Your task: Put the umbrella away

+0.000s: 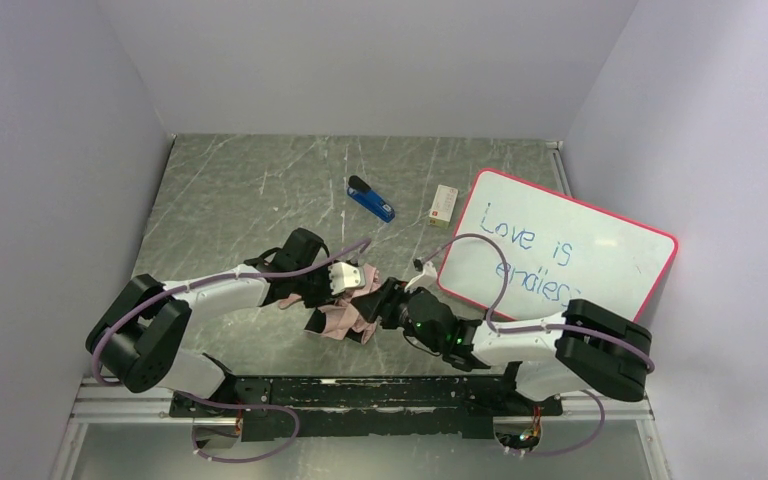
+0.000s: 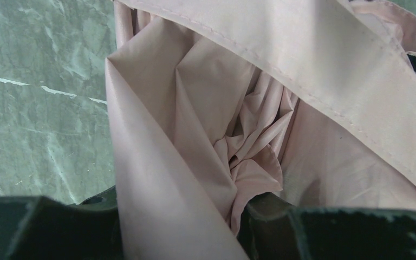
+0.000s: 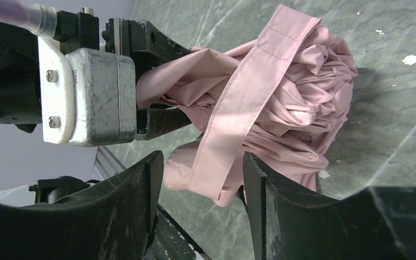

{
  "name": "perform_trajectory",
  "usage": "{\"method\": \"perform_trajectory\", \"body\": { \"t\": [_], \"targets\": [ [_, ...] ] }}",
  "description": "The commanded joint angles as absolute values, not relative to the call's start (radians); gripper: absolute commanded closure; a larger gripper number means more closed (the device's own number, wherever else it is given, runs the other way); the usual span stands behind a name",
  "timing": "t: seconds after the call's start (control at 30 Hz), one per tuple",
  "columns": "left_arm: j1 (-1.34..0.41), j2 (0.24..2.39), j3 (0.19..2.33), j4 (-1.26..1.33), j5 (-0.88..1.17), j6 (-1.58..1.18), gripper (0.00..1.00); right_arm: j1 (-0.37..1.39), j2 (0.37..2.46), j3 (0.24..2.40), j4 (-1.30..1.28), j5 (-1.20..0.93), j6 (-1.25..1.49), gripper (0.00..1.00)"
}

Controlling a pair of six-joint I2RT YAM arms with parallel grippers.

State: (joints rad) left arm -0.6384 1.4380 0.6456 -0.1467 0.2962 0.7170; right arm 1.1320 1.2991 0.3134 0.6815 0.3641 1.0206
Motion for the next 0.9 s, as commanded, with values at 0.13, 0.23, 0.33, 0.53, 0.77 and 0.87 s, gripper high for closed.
{"method": "perform_trajectory", "body": {
  "t": [0.13, 0.23, 0.33, 0.53, 0.77, 0.87],
  "targets": [
    [-0.615, 1.472, 0.595, -0.195, 0.165, 0.767, 0.95, 1.102, 1.385, 0.343, 0.758, 0.312, 1.085, 0.42],
    [-0.615, 1.473, 0.595, -0.196, 0.165, 0.768, 0.95, 1.094, 1.428, 0.361, 0.767, 0.291, 1.092, 0.43],
    [-0.615, 1.473, 0.597, -0.197, 0.163, 0.769, 0.95, 1.091, 1.460, 0.360, 0.822, 0.279, 1.095, 0.44],
    [-0.615, 1.477, 0.597, -0.198, 0.169, 0.769, 0.95, 1.080, 1.530, 0.352, 0.970, 0.251, 1.092, 0.50],
    [-0.615, 1.477, 0.593, -0.194, 0.157, 0.771, 0.95, 1.070, 1.584, 0.305, 1.128, 0.196, 1.043, 0.75],
    [-0.615, 1.479, 0.598, -0.199, 0.155, 0.772, 0.95, 1.068, 1.573, 0.252, 1.204, 0.171, 0.996, 0.85]
  ]
}}
